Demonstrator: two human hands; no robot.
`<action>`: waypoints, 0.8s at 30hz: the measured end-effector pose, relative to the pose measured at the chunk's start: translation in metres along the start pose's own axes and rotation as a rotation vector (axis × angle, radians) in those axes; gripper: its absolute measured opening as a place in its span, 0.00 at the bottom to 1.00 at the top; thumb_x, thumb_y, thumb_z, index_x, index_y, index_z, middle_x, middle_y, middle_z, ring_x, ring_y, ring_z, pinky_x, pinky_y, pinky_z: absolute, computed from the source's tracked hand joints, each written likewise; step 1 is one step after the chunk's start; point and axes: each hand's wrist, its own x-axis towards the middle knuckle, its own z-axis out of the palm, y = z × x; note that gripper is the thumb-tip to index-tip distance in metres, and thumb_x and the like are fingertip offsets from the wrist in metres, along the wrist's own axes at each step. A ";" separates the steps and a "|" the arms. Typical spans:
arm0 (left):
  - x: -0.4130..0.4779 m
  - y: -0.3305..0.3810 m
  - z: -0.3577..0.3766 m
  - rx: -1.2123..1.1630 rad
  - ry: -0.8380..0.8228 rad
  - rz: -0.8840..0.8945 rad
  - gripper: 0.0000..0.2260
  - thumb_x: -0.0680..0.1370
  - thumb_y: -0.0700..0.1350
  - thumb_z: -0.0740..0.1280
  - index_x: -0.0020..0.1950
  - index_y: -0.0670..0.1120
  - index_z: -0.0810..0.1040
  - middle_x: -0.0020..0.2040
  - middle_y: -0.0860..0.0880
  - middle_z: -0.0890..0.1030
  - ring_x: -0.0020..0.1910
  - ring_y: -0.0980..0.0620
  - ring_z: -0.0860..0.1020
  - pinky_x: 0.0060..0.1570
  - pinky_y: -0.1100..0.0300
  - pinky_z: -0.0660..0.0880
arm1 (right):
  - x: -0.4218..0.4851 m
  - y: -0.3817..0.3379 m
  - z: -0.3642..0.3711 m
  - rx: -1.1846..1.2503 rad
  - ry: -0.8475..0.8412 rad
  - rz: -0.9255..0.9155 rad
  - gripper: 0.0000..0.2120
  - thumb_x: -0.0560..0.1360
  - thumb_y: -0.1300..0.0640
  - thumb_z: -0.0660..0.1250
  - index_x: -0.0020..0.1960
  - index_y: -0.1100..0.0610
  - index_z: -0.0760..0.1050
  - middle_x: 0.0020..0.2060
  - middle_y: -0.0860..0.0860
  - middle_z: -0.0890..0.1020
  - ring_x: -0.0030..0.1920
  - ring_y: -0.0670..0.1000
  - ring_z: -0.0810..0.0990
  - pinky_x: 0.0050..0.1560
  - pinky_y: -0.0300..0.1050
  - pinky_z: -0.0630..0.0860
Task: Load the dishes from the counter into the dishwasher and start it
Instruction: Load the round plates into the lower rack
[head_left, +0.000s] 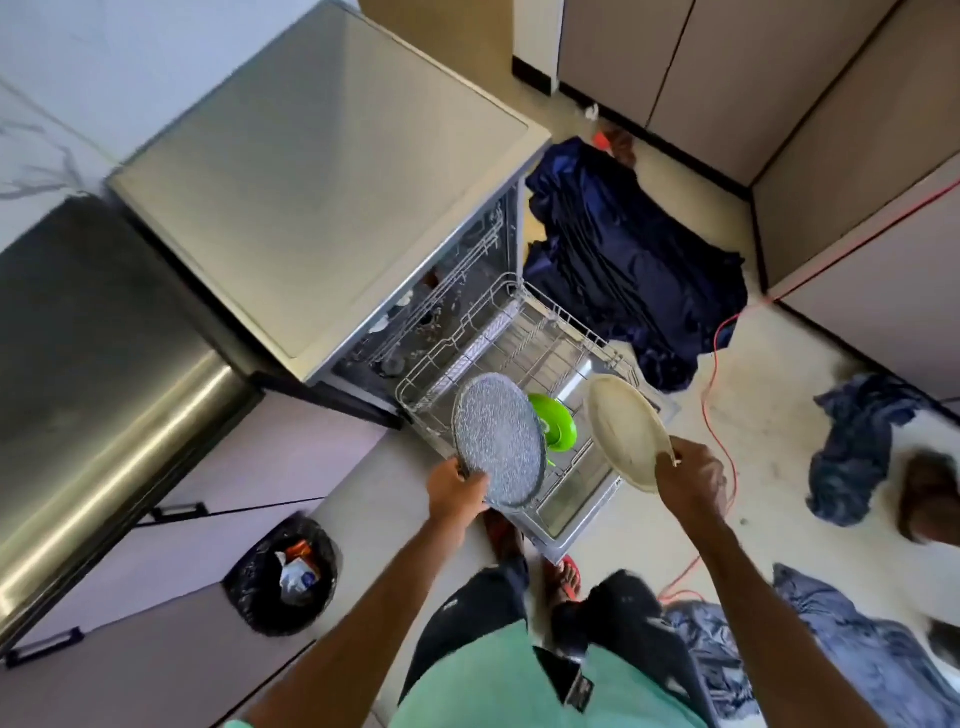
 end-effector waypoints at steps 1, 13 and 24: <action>0.014 0.003 0.006 0.037 0.006 0.025 0.07 0.70 0.39 0.71 0.39 0.49 0.75 0.42 0.44 0.79 0.44 0.43 0.80 0.44 0.38 0.83 | 0.013 -0.004 0.005 -0.001 0.015 0.003 0.16 0.72 0.56 0.62 0.54 0.57 0.84 0.46 0.63 0.84 0.45 0.64 0.82 0.48 0.50 0.78; 0.204 -0.020 0.111 0.039 0.186 0.093 0.15 0.65 0.54 0.73 0.41 0.44 0.80 0.38 0.44 0.84 0.41 0.43 0.84 0.44 0.37 0.82 | 0.238 0.064 0.190 -0.041 -0.175 -0.148 0.25 0.78 0.43 0.56 0.47 0.61 0.82 0.38 0.60 0.82 0.39 0.62 0.83 0.41 0.53 0.81; 0.234 -0.034 0.163 -0.129 0.294 -0.031 0.08 0.77 0.30 0.68 0.45 0.43 0.77 0.39 0.44 0.81 0.38 0.51 0.80 0.36 0.57 0.83 | 0.316 0.060 0.259 -0.273 -0.456 -0.163 0.15 0.81 0.55 0.58 0.63 0.56 0.78 0.58 0.61 0.80 0.60 0.65 0.77 0.60 0.57 0.72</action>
